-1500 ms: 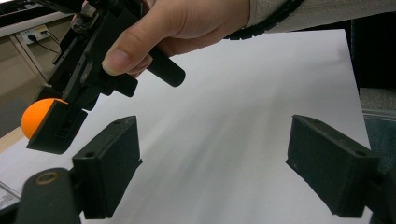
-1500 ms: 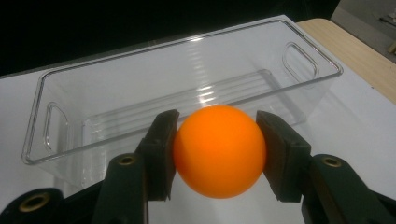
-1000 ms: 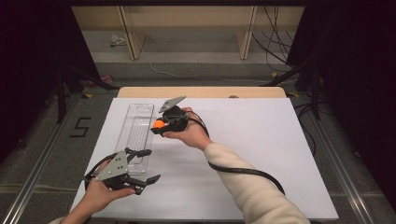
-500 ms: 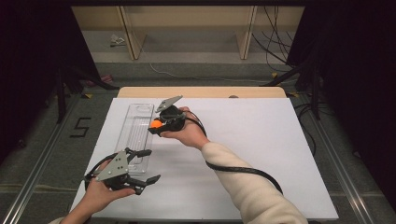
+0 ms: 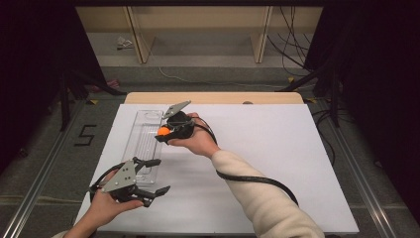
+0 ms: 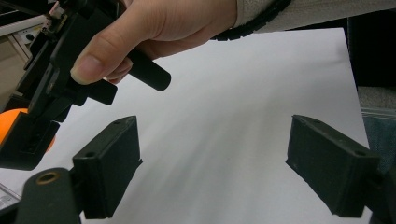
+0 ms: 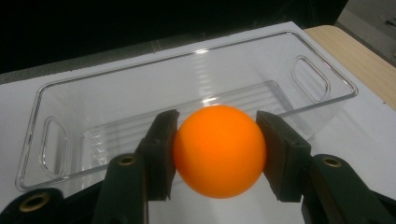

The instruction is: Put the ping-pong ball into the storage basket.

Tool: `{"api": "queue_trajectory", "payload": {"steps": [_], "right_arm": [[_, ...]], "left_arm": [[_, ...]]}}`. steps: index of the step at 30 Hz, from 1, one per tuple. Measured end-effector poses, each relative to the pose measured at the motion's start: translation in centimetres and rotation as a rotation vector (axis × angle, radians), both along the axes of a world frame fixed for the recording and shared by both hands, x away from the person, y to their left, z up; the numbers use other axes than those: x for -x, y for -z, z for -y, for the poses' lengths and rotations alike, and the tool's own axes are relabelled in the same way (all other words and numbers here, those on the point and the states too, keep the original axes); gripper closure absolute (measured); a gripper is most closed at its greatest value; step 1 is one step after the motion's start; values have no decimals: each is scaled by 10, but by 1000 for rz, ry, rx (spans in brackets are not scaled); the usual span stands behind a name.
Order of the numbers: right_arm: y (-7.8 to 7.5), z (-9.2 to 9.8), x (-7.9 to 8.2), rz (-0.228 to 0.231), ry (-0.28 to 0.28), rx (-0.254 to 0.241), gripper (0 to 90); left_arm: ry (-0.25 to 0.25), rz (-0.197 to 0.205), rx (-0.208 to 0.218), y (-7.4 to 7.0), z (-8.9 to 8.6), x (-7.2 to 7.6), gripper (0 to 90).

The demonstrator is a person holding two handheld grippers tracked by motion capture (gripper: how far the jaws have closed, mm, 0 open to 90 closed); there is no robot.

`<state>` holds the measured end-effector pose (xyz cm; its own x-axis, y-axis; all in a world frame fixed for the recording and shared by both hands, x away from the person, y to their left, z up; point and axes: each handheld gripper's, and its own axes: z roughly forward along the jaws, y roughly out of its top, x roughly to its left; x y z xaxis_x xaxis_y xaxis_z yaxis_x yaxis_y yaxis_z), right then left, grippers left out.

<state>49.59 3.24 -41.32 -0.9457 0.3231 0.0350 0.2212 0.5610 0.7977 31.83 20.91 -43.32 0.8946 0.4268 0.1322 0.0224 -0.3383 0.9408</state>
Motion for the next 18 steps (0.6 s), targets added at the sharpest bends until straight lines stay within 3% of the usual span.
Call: {"api": "queue_trajectory", "payload": {"steps": [18], "right_arm": [[1, -5, -2, -5, -3, 0, 514]], "left_arm": [[1, -1, -2, 0, 0, 0, 168]]}}
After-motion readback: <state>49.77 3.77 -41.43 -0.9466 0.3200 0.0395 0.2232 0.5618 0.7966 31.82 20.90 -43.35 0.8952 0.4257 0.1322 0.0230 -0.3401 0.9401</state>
